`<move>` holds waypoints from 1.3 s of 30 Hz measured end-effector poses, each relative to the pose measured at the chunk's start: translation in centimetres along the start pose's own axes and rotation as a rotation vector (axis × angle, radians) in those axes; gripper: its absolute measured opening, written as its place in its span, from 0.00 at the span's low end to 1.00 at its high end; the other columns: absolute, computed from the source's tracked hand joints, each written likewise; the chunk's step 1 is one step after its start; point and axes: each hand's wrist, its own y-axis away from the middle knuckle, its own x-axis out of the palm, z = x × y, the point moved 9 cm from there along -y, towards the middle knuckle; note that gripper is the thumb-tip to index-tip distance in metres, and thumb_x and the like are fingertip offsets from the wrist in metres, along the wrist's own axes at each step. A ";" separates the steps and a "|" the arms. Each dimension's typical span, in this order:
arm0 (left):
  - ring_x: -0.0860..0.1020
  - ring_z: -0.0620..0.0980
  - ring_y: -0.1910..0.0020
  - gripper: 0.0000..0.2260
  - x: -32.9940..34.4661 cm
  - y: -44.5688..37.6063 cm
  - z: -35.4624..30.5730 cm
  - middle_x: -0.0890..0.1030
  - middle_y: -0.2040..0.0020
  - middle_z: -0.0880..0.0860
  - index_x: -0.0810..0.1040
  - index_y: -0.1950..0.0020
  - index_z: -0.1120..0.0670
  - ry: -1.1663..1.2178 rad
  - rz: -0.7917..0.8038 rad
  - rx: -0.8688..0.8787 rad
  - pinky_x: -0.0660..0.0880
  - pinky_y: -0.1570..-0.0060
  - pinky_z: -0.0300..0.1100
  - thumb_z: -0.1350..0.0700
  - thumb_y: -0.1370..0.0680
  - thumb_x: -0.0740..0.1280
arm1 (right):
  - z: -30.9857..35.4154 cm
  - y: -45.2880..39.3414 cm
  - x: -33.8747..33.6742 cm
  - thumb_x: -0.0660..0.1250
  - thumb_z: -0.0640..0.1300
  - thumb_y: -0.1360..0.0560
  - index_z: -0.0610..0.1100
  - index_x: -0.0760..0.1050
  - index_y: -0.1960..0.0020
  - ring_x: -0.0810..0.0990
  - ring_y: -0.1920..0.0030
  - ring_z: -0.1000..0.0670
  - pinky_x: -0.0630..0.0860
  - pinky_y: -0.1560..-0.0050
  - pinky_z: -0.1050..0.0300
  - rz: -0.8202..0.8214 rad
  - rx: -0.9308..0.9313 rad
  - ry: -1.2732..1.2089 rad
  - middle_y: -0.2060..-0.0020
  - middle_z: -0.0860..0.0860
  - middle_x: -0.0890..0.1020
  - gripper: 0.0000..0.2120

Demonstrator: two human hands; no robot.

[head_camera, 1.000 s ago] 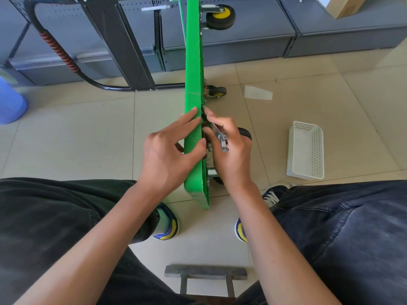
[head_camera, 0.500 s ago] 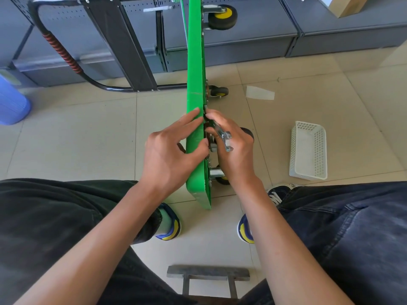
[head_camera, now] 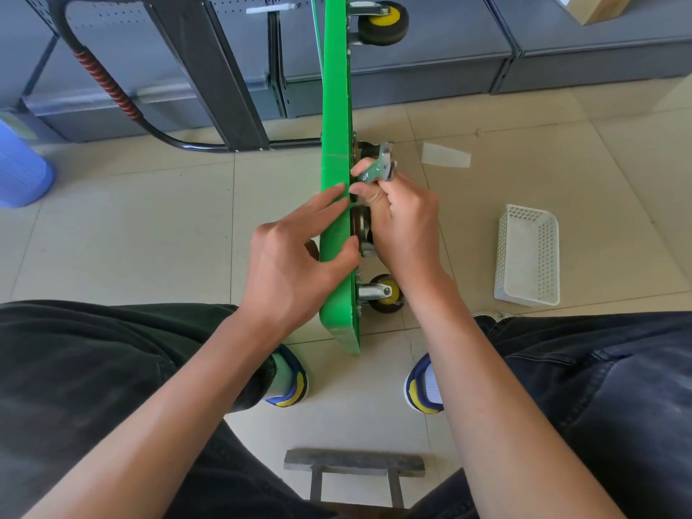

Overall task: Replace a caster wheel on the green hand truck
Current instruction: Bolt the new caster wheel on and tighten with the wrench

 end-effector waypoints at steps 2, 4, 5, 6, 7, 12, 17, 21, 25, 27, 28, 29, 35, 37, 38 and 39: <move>0.84 0.44 0.50 0.21 0.0 0.1 0.0 0.78 0.32 0.43 0.81 0.34 0.52 -0.004 0.002 -0.002 0.81 0.58 0.40 0.53 0.27 0.72 | 0.0 -0.6 0.1 0.67 0.43 0.21 0.36 0.84 0.50 0.73 0.64 0.64 0.65 0.59 0.80 -0.004 0.019 0.002 0.59 0.45 0.87 0.12; 0.83 0.47 0.50 0.21 -0.1 0.1 0.0 0.78 0.32 0.43 0.81 0.34 0.52 -0.010 0.005 -0.002 0.81 0.57 0.38 0.53 0.27 0.72 | -0.1 -1.2 0.4 0.68 0.43 0.21 0.37 0.85 0.51 0.73 0.68 0.66 0.64 0.64 0.79 0.017 0.039 -0.002 0.62 0.46 0.86 0.11; 0.83 0.47 0.51 0.21 0.0 0.1 -0.1 0.78 0.32 0.43 0.81 0.34 0.52 -0.011 0.007 0.001 0.81 0.57 0.37 0.53 0.27 0.72 | -0.2 -1.5 0.4 0.68 0.42 0.21 0.37 0.85 0.51 0.73 0.69 0.69 0.64 0.65 0.78 0.025 0.053 -0.005 0.63 0.48 0.86 0.10; 0.83 0.47 0.51 0.21 0.0 0.1 -0.1 0.78 0.32 0.43 0.81 0.34 0.52 -0.012 0.009 0.004 0.80 0.57 0.36 0.53 0.27 0.73 | -0.3 -1.7 0.4 0.69 0.42 0.21 0.37 0.85 0.51 0.73 0.70 0.70 0.64 0.66 0.77 0.032 0.072 -0.007 0.64 0.50 0.85 0.09; 0.83 0.45 0.50 0.21 0.0 0.1 -0.2 0.78 0.32 0.43 0.81 0.34 0.52 -0.013 0.009 0.008 0.80 0.56 0.35 0.53 0.27 0.73 | -0.4 -1.9 0.4 0.69 0.42 0.21 0.37 0.85 0.51 0.73 0.70 0.70 0.63 0.68 0.77 0.042 0.095 -0.007 0.65 0.53 0.83 0.08; 0.80 0.33 0.44 0.20 0.0 0.2 -0.5 0.78 0.32 0.46 0.81 0.34 0.53 -0.033 0.003 0.028 0.77 0.54 0.27 0.55 0.26 0.73 | -0.7 -2.3 0.6 0.70 0.45 0.21 0.41 0.86 0.50 0.75 0.71 0.64 0.63 0.70 0.72 0.107 0.184 -0.004 0.69 0.58 0.79 0.08; 0.80 0.36 0.43 0.20 -0.1 0.3 -0.5 0.78 0.31 0.46 0.81 0.33 0.53 -0.032 0.010 0.024 0.77 0.55 0.28 0.56 0.26 0.74 | -1.0 -1.8 0.7 0.70 0.46 0.21 0.41 0.85 0.48 0.79 0.66 0.59 0.71 0.66 0.67 0.151 0.271 -0.074 0.59 0.52 0.87 0.09; 0.82 0.38 0.45 0.20 -0.3 0.3 -0.5 0.77 0.31 0.44 0.80 0.33 0.52 -0.033 0.014 0.026 0.77 0.56 0.28 0.55 0.25 0.73 | -1.6 -1.4 0.3 0.71 0.44 0.21 0.41 0.84 0.46 0.84 0.57 0.59 0.81 0.54 0.59 0.157 0.342 -0.169 0.54 0.52 0.87 0.08; 0.82 0.45 0.41 0.20 -0.3 0.4 -0.5 0.77 0.31 0.44 0.80 0.33 0.53 -0.047 0.022 0.036 0.76 0.51 0.27 0.56 0.25 0.74 | -2.0 -0.4 -1.1 0.73 0.39 0.23 0.42 0.84 0.47 0.85 0.51 0.59 0.80 0.46 0.62 0.084 0.417 -0.283 0.54 0.54 0.86 0.05; 0.81 0.45 0.38 0.19 -0.4 0.4 -0.6 0.77 0.31 0.45 0.81 0.33 0.54 -0.061 0.024 0.051 0.78 0.46 0.33 0.56 0.25 0.74 | -2.0 -0.1 -1.8 0.73 0.39 0.22 0.42 0.83 0.47 0.85 0.50 0.58 0.81 0.45 0.60 0.035 0.433 -0.298 0.54 0.56 0.86 0.05; 0.80 0.44 0.37 0.19 -0.4 0.4 -0.6 0.78 0.31 0.45 0.81 0.33 0.54 -0.068 0.025 0.058 0.79 0.45 0.35 0.55 0.24 0.74 | -2.1 0.0 -2.2 0.72 0.40 0.22 0.42 0.83 0.46 0.85 0.50 0.57 0.81 0.45 0.58 0.016 0.442 -0.300 0.54 0.56 0.86 0.05; 0.80 0.44 0.37 0.19 -0.5 0.4 -0.7 0.78 0.31 0.46 0.81 0.34 0.54 -0.074 0.025 0.063 0.79 0.45 0.36 0.55 0.24 0.73 | -2.1 0.1 -2.4 0.72 0.40 0.21 0.42 0.83 0.46 0.86 0.50 0.57 0.82 0.46 0.56 0.006 0.448 -0.295 0.54 0.56 0.86 0.05; 0.75 0.47 0.42 0.17 -0.9 0.4 -1.6 0.79 0.33 0.45 0.83 0.37 0.53 -0.199 0.019 0.097 0.76 0.51 0.31 0.51 0.24 0.74 | -2.5 0.4 -3.3 0.72 0.40 0.22 0.43 0.82 0.45 0.86 0.51 0.54 0.84 0.47 0.46 0.008 0.471 -0.246 0.53 0.52 0.87 0.06; 0.75 0.46 0.44 0.16 -1.1 0.1 -1.8 0.80 0.35 0.45 0.84 0.38 0.52 -0.244 0.029 0.112 0.76 0.51 0.34 0.50 0.25 0.75 | -2.7 0.5 -3.5 0.73 0.41 0.22 0.43 0.81 0.45 0.87 0.51 0.53 0.84 0.48 0.42 0.011 0.480 -0.232 0.53 0.51 0.87 0.07; 0.77 0.47 0.46 0.16 -1.2 0.0 -1.9 0.81 0.35 0.46 0.85 0.39 0.52 -0.260 0.035 0.124 0.77 0.52 0.37 0.49 0.25 0.75 | -2.7 0.4 -3.6 0.73 0.42 0.22 0.43 0.81 0.45 0.87 0.52 0.52 0.84 0.49 0.41 0.014 0.481 -0.227 0.53 0.51 0.87 0.07; 0.79 0.47 0.50 0.15 -1.2 -0.3 -2.1 0.82 0.36 0.46 0.85 0.40 0.52 -0.272 0.040 0.141 0.78 0.52 0.39 0.49 0.25 0.75 | -2.6 0.2 -3.7 0.73 0.42 0.22 0.43 0.81 0.45 0.87 0.52 0.52 0.84 0.50 0.41 0.019 0.478 -0.221 0.53 0.51 0.87 0.07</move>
